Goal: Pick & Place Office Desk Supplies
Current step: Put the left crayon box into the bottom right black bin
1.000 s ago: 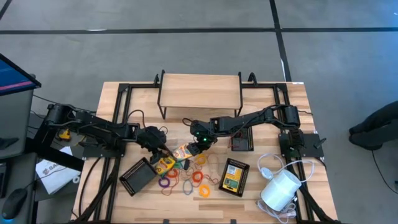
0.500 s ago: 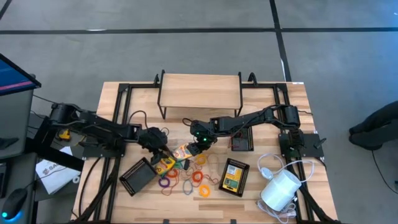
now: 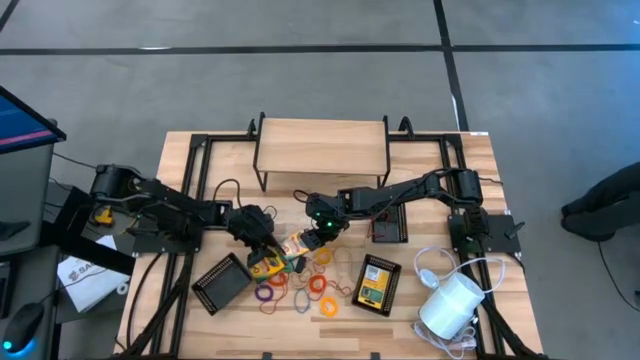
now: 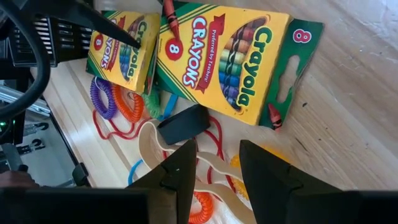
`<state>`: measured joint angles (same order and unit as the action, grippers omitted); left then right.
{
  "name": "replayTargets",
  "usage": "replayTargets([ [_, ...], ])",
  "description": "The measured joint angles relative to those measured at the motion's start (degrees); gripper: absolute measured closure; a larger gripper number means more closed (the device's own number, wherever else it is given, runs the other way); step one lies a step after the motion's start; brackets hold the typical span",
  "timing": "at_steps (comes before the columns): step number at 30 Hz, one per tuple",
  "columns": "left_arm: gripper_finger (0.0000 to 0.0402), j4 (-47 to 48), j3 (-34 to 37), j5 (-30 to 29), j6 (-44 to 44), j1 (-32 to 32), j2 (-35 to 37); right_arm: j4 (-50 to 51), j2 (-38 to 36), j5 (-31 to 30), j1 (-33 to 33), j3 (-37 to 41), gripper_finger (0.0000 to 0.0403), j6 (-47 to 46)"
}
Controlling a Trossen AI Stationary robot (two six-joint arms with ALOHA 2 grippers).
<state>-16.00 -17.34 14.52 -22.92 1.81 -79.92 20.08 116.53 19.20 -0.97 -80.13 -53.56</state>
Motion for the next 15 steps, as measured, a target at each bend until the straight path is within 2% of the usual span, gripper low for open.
replayTargets([
  [6, 0.0225, -0.1, 0.0, 1.0, 0.0, 0.0, -0.1, 0.0, 0.0, 0.0, 0.0, 0.0, 0.0282, 0.0],
  [15, 0.0298, -0.5, 0.2, 2.5, -1.7, 0.1, -0.2, 0.0, 0.0, 0.0, 0.0, 0.0, 0.0282, 0.0],
])
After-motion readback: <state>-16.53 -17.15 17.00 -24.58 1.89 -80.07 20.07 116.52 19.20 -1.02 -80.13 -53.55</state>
